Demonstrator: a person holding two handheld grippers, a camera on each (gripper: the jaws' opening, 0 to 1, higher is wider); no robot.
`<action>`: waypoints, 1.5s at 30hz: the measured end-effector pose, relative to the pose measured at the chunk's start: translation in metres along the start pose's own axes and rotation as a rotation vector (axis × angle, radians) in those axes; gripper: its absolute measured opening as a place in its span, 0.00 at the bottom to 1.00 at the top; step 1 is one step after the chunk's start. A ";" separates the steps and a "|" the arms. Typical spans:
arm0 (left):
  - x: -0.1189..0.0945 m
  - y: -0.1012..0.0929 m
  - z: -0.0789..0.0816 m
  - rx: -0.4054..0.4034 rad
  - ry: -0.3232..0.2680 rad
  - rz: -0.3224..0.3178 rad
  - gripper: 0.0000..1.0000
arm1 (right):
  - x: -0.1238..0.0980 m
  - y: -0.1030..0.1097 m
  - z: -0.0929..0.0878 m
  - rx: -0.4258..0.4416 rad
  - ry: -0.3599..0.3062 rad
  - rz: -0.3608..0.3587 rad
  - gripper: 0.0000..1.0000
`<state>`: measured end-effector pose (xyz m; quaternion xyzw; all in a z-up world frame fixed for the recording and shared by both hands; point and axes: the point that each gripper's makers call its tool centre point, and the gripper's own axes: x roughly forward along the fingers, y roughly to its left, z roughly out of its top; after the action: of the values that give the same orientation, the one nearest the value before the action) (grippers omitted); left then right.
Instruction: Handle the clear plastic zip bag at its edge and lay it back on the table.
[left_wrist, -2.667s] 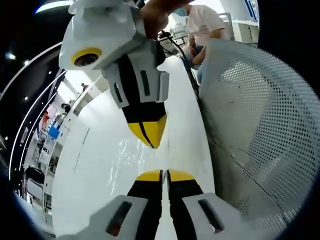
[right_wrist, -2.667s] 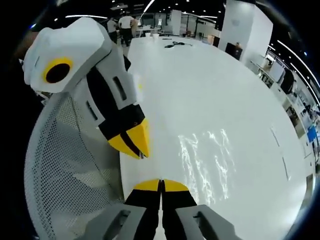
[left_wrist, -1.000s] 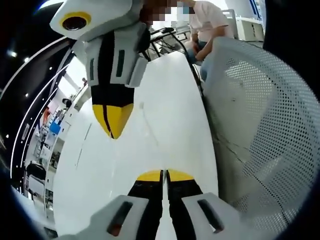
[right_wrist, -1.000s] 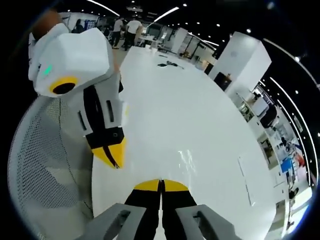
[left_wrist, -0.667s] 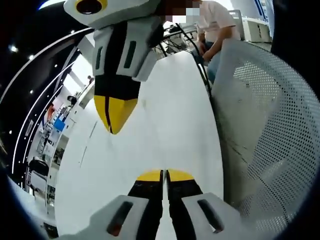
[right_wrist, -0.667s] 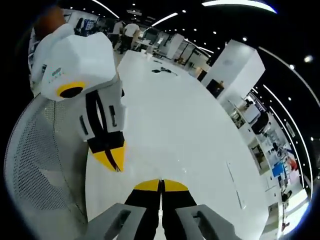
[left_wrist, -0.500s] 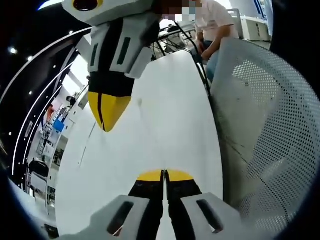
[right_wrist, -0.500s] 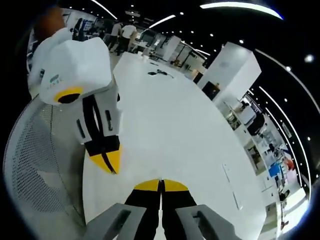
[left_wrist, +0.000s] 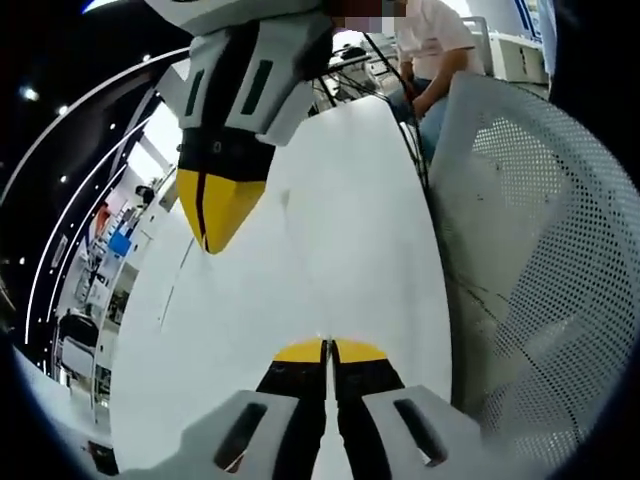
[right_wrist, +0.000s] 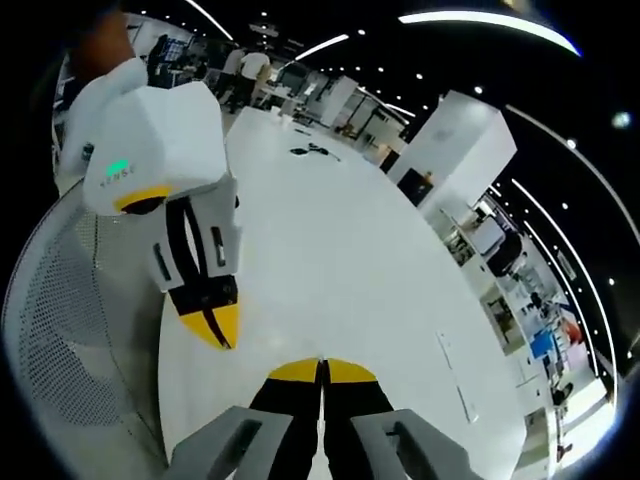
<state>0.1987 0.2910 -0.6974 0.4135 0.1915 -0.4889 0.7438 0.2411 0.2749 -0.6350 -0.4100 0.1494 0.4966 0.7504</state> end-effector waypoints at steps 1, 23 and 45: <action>0.000 0.001 -0.001 -0.003 -0.001 0.003 0.00 | 0.001 0.001 -0.001 0.001 0.001 0.002 0.00; 0.001 0.020 -0.006 -0.065 -0.007 0.062 0.02 | 0.021 0.008 -0.017 -0.027 0.042 0.032 0.00; -0.010 0.031 -0.024 -0.123 -0.021 0.132 0.22 | 0.040 0.010 -0.047 -0.012 0.127 0.047 0.00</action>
<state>0.2240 0.3212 -0.6910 0.3734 0.1859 -0.4306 0.8004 0.2597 0.2660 -0.6941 -0.4416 0.2034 0.4880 0.7249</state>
